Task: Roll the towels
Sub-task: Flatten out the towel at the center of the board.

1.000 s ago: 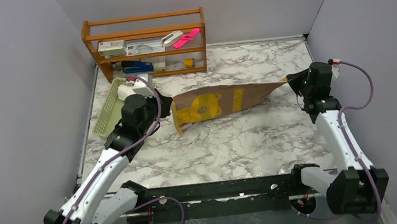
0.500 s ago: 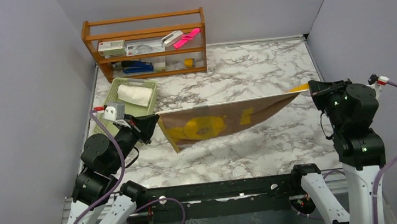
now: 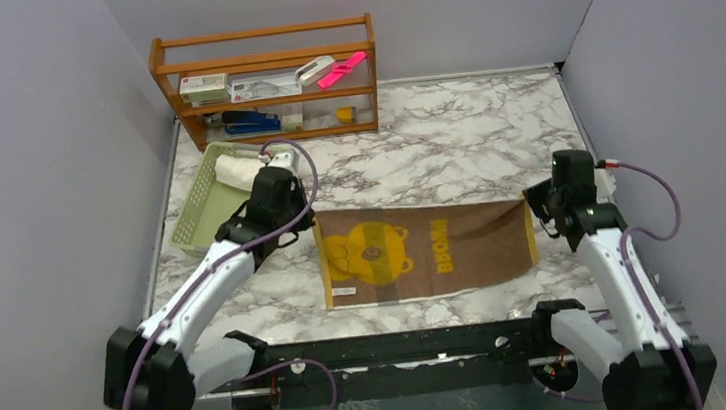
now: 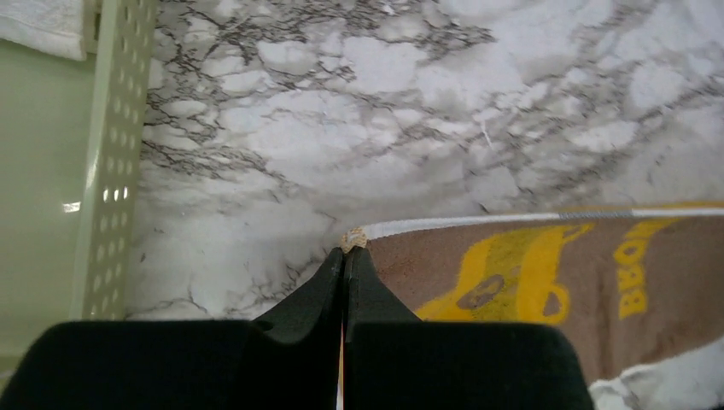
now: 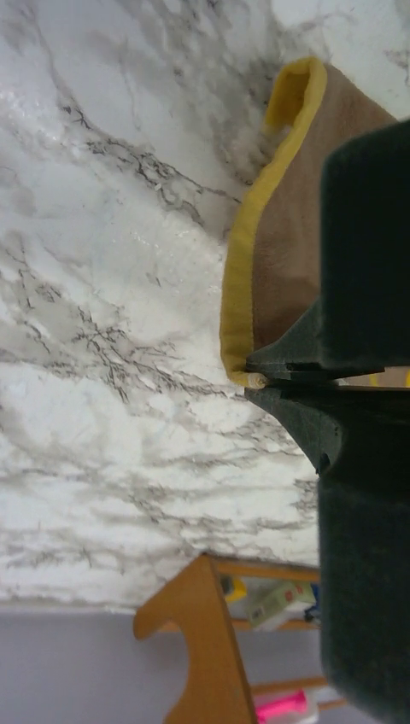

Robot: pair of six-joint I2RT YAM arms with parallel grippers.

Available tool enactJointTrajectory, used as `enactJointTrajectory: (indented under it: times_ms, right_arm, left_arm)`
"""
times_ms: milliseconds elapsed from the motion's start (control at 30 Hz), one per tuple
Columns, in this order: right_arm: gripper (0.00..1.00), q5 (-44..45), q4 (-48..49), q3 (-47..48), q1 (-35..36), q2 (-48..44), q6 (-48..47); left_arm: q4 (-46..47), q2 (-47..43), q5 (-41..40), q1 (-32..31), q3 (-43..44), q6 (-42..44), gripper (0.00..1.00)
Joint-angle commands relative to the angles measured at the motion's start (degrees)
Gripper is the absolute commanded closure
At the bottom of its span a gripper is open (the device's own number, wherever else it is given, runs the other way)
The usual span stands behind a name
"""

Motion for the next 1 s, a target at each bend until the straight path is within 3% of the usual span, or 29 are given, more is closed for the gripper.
enactJointTrajectory:
  times_ms: [0, 200, 233, 300, 333, 367, 400, 500, 567, 733, 833, 967]
  right_arm:
    - [0.99, 3.17, 15.07, -0.06, 0.13, 12.26, 4.02]
    - [0.99, 3.55, 23.28, 5.91, 0.18, 30.96, 5.16]
    - [0.94, 3.04, 24.85, 6.91, 0.18, 33.69, 4.70]
    - [0.68, 1.22, 28.06, 9.89, 0.16, 38.49, 0.12]
    - [0.42, 0.19, 28.43, 12.09, 0.18, 40.79, -2.87]
    - [0.18, -0.98, 28.21, 14.86, 0.11, 42.67, -6.86]
    - [0.03, -2.36, 28.04, 17.63, 0.02, 44.53, -11.62]
    - [0.00, -8.21, 32.62, 21.90, -0.17, 45.90, -26.91]
    - [0.00, -14.24, 39.11, 20.25, -0.44, 44.74, -35.64]
    - [0.00, -31.02, 36.42, 26.44, -0.74, 49.31, -53.87]
    - [0.00, -31.01, 31.90, 30.39, -0.71, 50.48, -56.85]
    - [0.00, -33.02, 40.06, 21.57, -0.70, 42.90, -60.40]
  left_arm:
    - [10.82, 11.31, -2.39, 5.07, 5.16, 0.54, 1.00]
    - [17.70, 25.50, -1.76, 9.45, 13.67, 2.87, 1.00]
    - [19.03, 27.37, -1.04, 10.17, 14.50, 3.02, 1.00]
    - [20.73, 30.86, 1.05, 11.65, 16.72, 3.10, 1.00]
    - [20.72, 32.64, 1.87, 12.23, 18.10, 3.46, 0.94]
    - [20.46, 34.11, 2.48, 12.70, 19.66, 4.03, 0.84]
    - [20.18, 35.33, 3.08, 13.12, 21.11, 4.75, 0.72]
    - [19.41, 37.92, 6.14, 14.94, 23.78, 6.06, 0.49]
    - [19.92, 39.08, 9.26, 15.85, 24.32, 6.54, 0.44]
    - [17.75, 43.17, 16.80, 16.75, 27.86, 7.44, 0.41]
    - [18.00, 45.72, 21.67, 16.66, 28.73, 5.02, 0.40]
    - [18.23, 49.14, 25.77, 16.70, 29.49, 1.97, 0.40]
